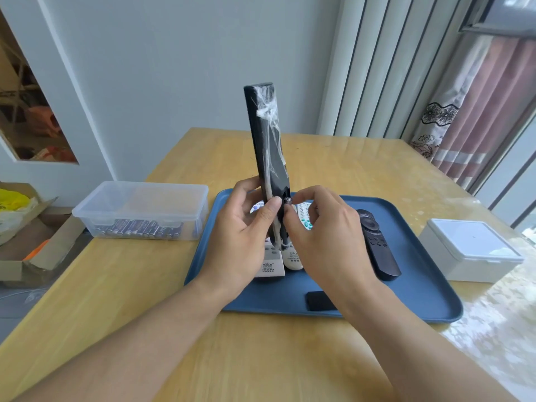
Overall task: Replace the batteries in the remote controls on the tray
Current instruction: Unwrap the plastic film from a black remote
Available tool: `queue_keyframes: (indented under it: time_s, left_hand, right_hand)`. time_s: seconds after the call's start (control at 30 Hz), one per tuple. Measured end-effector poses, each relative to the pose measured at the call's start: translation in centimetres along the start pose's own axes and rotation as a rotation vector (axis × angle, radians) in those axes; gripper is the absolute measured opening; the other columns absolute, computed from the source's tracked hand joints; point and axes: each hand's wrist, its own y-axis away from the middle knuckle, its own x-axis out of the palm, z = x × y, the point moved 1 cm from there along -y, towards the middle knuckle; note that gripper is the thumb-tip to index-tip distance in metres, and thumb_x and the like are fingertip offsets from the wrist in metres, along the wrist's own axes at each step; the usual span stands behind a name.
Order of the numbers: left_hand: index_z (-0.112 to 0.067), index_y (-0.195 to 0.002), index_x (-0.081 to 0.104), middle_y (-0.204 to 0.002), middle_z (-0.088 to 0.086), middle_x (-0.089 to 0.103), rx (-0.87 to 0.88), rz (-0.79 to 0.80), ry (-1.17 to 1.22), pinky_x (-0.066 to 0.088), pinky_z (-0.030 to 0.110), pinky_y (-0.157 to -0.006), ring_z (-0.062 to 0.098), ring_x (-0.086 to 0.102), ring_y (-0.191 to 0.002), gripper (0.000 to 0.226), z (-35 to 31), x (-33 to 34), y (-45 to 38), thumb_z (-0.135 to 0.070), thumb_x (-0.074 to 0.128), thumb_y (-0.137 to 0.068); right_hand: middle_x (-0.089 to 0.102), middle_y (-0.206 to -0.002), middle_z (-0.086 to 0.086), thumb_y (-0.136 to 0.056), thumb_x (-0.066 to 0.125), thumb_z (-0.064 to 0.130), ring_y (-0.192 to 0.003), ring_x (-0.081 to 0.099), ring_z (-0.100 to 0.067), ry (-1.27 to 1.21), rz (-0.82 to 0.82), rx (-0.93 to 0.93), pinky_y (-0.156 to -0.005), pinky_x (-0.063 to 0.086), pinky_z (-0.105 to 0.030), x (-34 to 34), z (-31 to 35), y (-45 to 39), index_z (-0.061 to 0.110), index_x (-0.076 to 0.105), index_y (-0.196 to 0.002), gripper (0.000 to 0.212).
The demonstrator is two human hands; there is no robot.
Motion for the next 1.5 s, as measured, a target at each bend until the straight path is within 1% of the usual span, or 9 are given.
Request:
queue_keyframes:
  time_s: [0.27, 0.4, 0.53, 0.73, 0.87, 1.03, 1.17, 1.23, 1.5]
  left_hand:
    - [-0.018, -0.121, 0.059, -0.108, 0.008, 0.075, -0.043, -0.050, 0.020, 0.059, 0.055, -0.083, 0.024, 0.072, -0.097, 0.018, -0.4, -0.2, -0.5, -0.016, 0.048, -0.107]
    - [-0.020, -0.109, 0.066, -0.093, 0.000, 0.075, -0.152, -0.183, 0.022, 0.053, 0.048, -0.082, 0.019, 0.068, -0.085, 0.019, -0.4, -1.5, -1.6, -0.023, 0.048, -0.104]
    - [-0.012, -0.103, 0.065, -0.078, 0.001, 0.074, -0.376, -0.161, 0.004, 0.054, 0.029, -0.057, 0.019, 0.070, -0.069, 0.018, -0.5, -2.6, -2.6, -0.020, 0.050, -0.105]
    - [-0.025, -0.112, 0.060, -0.100, 0.004, 0.075, -0.384, -0.111, -0.462, 0.059, 0.047, -0.081, 0.025, 0.073, -0.086, 0.017, -0.3, -3.4, -2.7, -0.032, 0.053, -0.099]
    - [-0.024, -0.125, 0.049, -0.105, -0.002, 0.068, -0.367, -0.066, -0.732, 0.049, 0.031, -0.072, 0.020, 0.066, -0.090, 0.022, -1.6, -4.0, -2.8, -0.029, 0.045, -0.103]
    - [-0.024, -0.124, 0.040, -0.094, -0.003, 0.061, -0.419, 0.048, -0.858, 0.044, 0.024, -0.055, 0.011, 0.061, -0.077, 0.019, -2.4, -4.2, -2.5, -0.026, 0.039, -0.105]
    - [-0.014, -0.128, 0.038, -0.115, 0.010, 0.063, -0.462, 0.131, -0.989, 0.050, 0.040, -0.089, 0.030, 0.062, -0.101, 0.025, -2.5, -4.4, -2.2, -0.023, 0.038, -0.104]
    - [-0.011, -0.131, 0.035, -0.119, 0.013, 0.063, -0.480, 0.165, -1.052, 0.049, 0.043, -0.094, 0.034, 0.061, -0.106, 0.029, -2.5, -4.2, -2.0, -0.020, 0.038, -0.104]
    - [-0.011, -0.114, 0.043, -0.113, 0.010, 0.059, -0.423, 0.233, -1.343, 0.036, 0.036, -0.073, 0.030, 0.051, -0.096, 0.014, -2.3, -4.2, -1.1, -0.017, 0.043, -0.101]
  right_hand:
    - [0.047, -0.063, 0.012, -0.098, 0.055, 0.034, -0.059, 0.044, -0.007, -0.259, 0.077, 0.092, -0.054, 0.034, -0.017, -0.3, 0.2, -0.3, 0.027, 0.055, -0.092, 0.009]
    - [0.051, -0.069, 0.001, -0.101, 0.046, 0.019, -0.053, 0.037, -0.010, -0.815, 0.152, 0.463, -0.053, 0.034, -0.024, -1.1, -0.1, -1.4, 0.013, 0.052, -0.088, 0.016]
    - [0.066, -0.073, -0.007, -0.100, 0.047, 0.014, -0.059, 0.042, -0.015, -1.125, 0.322, 0.717, -0.060, 0.034, -0.026, -1.3, -0.2, -1.8, 0.009, 0.050, -0.092, 0.010]
    - [0.056, -0.071, -0.005, -0.100, 0.048, 0.003, -0.060, 0.049, -0.015, -1.060, 0.388, 0.736, -0.052, 0.034, -0.023, -0.7, -1.2, -1.7, 0.008, 0.062, -0.114, 0.020]
    - [0.054, -0.071, -0.006, -0.101, 0.044, 0.000, -0.055, 0.043, -0.015, -1.050, 0.418, 0.709, -0.040, 0.028, -0.021, -0.8, -1.5, -1.8, 0.013, 0.060, -0.123, 0.030]
    - [0.055, -0.074, -0.005, -0.103, 0.049, 0.008, -0.050, 0.037, -0.013, -0.953, 0.515, 0.650, -0.040, 0.025, -0.019, -1.0, -1.4, -1.8, 0.012, 0.062, -0.109, 0.015]
    - [0.060, -0.085, -0.012, -0.101, 0.043, -0.005, -0.061, 0.049, -0.018, -0.942, 0.573, 0.631, -0.062, 0.034, -0.028, -0.7, -1.2, -1.6, 0.011, 0.064, -0.106, 0.026]
    - [0.063, -0.088, -0.012, -0.102, 0.040, -0.007, -0.065, 0.055, -0.018, -0.926, 0.589, 0.605, -0.064, 0.037, -0.027, -0.6, -1.3, -1.6, 0.008, 0.063, -0.106, 0.027]
    - [0.076, -0.098, -0.014, -0.103, 0.046, -0.002, -0.070, 0.067, -0.022, -0.739, 0.476, 0.460, -0.058, 0.043, -0.030, -0.1, -2.2, -1.6, 0.022, 0.050, -0.130, 0.035]
